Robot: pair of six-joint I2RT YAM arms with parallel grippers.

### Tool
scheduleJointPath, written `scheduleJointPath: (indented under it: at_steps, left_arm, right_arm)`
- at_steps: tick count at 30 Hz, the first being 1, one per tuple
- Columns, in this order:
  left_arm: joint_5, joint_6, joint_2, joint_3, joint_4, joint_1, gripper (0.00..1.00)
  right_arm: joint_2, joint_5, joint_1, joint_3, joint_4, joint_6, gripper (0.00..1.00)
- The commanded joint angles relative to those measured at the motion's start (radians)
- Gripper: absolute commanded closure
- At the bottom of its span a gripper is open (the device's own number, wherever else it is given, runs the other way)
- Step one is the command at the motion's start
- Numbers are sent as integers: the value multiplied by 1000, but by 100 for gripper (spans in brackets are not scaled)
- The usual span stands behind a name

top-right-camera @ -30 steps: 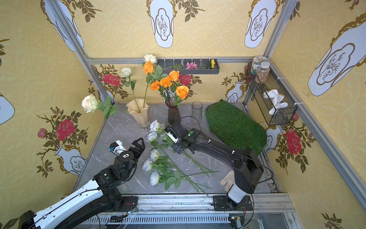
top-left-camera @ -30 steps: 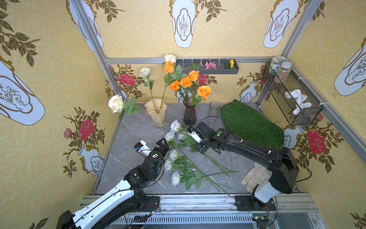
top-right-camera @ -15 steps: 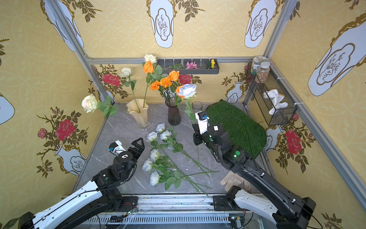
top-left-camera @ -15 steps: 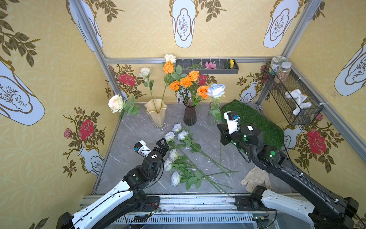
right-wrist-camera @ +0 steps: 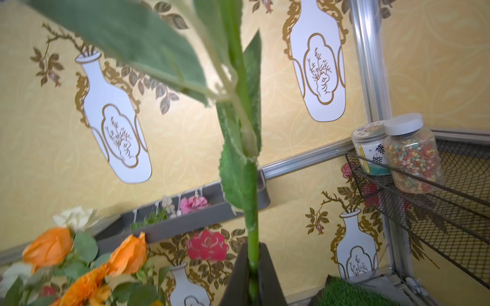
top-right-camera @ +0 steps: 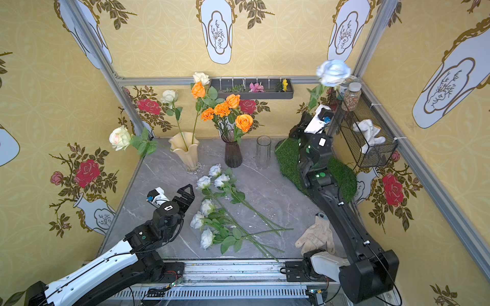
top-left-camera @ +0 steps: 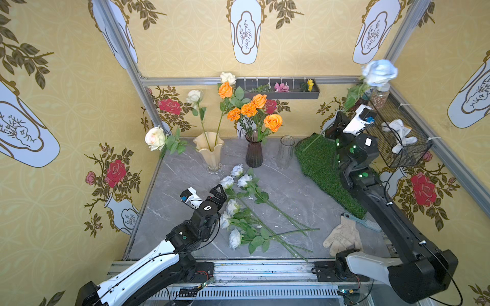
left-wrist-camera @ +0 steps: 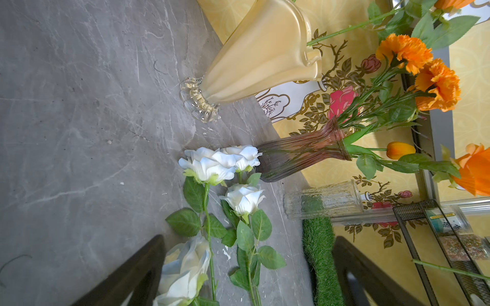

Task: Arrange the flowers in different vases according to their colors
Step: Insert the flower into the vase.

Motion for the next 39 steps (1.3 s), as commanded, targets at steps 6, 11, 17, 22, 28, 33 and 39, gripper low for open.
scheduleJointPath:
  at_steps: [6,11,17,22,28,33,39]
  left_arm:
    - [-9,25,28,6,36,0,0]
    - [-9,39,53,16,47,1,0]
    - [-10,52,75,25,58,2,0]
    - [-9,59,88,30,67,3,0]
    - [-4,67,103,38,71,6,0]
    - [-3,71,114,41,77,8,0]
    - [1,77,126,45,85,11,0]
  right_arm:
    - [231,-67,-12,151,250,10,100]
    - [322,-88,-2,169,290,-21,100]
    - [384,-85,36,113,345,-63,100]
    - [409,-75,78,53,386,-122,100]
    - [446,-70,83,17,411,-142,100]
    - [469,-78,83,21,400,-147,100]
    - [468,-121,87,7,308,-144,58]
